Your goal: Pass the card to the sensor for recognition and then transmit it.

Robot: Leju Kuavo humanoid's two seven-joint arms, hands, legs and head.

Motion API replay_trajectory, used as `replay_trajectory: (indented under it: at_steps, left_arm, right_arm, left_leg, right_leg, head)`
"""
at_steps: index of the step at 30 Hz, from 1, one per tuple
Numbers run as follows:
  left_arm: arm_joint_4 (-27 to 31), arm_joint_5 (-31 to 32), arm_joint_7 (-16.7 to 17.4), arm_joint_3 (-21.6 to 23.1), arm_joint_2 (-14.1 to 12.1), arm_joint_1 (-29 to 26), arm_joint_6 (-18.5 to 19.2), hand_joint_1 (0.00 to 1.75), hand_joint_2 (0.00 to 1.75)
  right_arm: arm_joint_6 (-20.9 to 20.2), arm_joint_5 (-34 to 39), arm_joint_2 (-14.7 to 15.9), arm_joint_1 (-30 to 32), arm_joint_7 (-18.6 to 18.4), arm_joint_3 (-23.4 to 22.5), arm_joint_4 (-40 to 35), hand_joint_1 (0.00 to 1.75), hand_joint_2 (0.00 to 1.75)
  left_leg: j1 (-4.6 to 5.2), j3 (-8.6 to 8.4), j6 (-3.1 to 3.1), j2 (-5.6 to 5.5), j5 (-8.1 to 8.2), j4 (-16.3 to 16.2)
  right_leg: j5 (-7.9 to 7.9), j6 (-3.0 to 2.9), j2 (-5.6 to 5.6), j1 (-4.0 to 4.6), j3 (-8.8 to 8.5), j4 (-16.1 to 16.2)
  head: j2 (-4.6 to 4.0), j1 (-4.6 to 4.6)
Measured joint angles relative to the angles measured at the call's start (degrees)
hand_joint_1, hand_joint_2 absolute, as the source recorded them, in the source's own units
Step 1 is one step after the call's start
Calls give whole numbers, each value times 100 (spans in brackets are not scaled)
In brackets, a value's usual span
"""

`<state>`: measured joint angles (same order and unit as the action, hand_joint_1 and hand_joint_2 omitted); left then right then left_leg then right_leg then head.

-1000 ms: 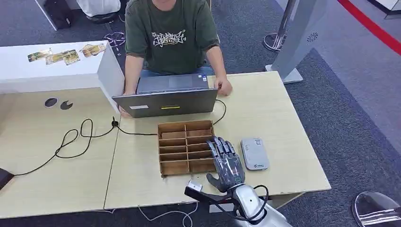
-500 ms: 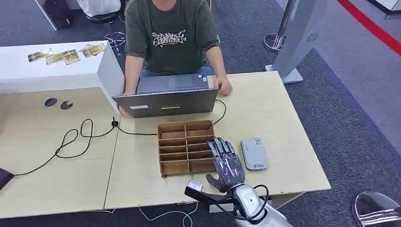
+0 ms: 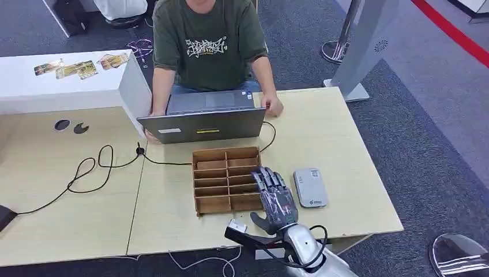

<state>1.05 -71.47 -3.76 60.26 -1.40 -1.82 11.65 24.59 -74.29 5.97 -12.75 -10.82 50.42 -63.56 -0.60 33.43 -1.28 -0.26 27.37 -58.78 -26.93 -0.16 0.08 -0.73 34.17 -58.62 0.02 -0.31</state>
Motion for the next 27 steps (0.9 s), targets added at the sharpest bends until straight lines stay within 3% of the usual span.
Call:
replay_trajectory:
  at_steps: [8,27]
  left_arm:
    - [0,-11,0,0,0,0,13,0,0]
    - [0,-22,-35,0,0,0,17,0,0]
  right_arm:
    - [-223,193,72,-140,125,118,-33,0,175]
    - [-147,228,181,-159,96,241,-177,0,175]
  left_leg:
    - [0,0,0,0,0,0]
    - [0,0,0,0,0,0]
  right_leg:
    - [0,0,0,0,0,0]
    - [0,0,0,0,0,0]
  head:
    - [-2,0]
    - [0,0]
